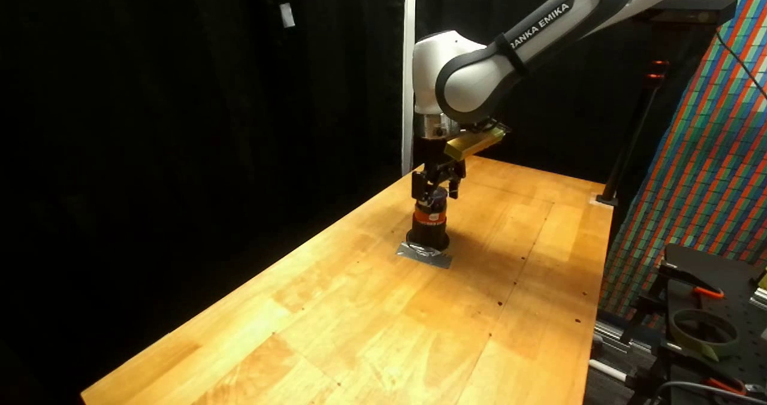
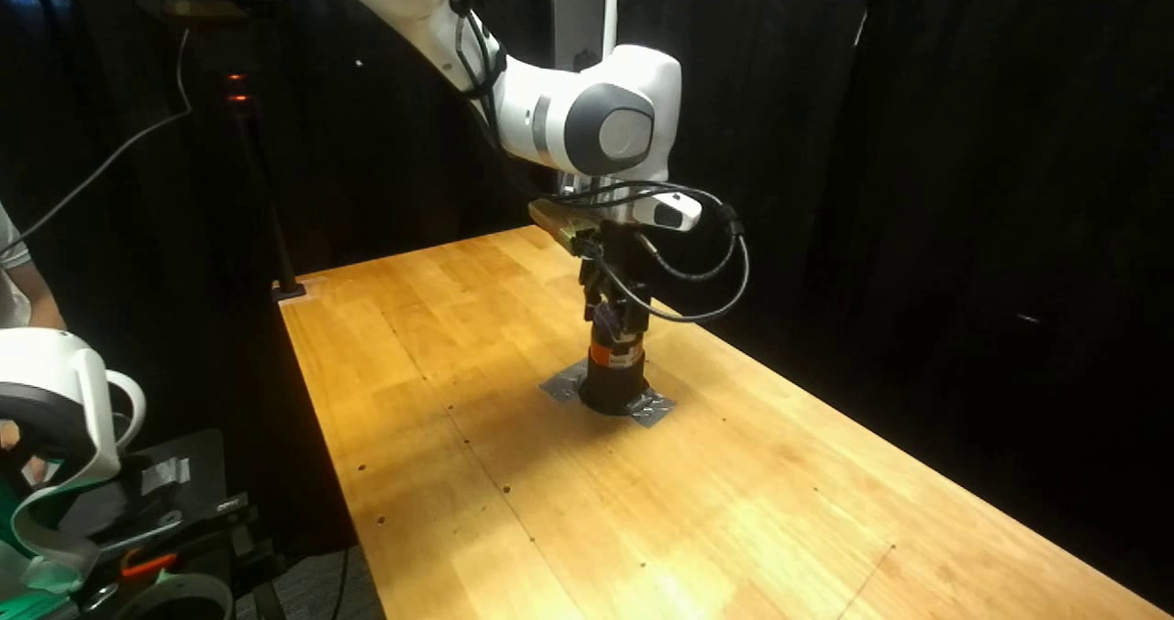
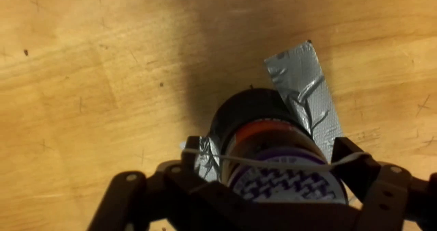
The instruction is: Put the rubber band on the jar.
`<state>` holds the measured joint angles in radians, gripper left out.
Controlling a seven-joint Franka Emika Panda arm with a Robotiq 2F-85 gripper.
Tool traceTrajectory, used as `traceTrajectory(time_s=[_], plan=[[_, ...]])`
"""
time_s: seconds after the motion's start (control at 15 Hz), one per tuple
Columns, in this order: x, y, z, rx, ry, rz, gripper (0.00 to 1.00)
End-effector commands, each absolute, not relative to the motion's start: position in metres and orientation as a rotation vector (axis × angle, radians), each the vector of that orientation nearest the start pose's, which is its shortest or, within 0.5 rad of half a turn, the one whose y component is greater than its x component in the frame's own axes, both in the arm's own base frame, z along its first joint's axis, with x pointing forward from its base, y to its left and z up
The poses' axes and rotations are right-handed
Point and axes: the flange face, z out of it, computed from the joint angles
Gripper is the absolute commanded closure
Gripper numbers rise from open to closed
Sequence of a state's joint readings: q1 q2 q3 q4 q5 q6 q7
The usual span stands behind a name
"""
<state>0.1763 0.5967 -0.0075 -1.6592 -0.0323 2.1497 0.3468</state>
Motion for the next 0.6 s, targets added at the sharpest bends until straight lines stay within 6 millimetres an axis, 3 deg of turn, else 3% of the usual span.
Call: traceTrajectory(time_s=[0.0,0.27,0.33,0.4,0.53], plan=[[0.65,0.111,0.262,-3.143,0.277,0.353,0.0],[0.643,0.107,0.255,-3.118,0.317,0.381,0.0],[0.641,0.106,0.254,-3.117,0.327,0.354,0.25],[0.639,0.105,0.254,-3.12,0.328,0.336,0.26],[0.633,0.103,0.255,-3.122,0.326,0.29,0.42]])
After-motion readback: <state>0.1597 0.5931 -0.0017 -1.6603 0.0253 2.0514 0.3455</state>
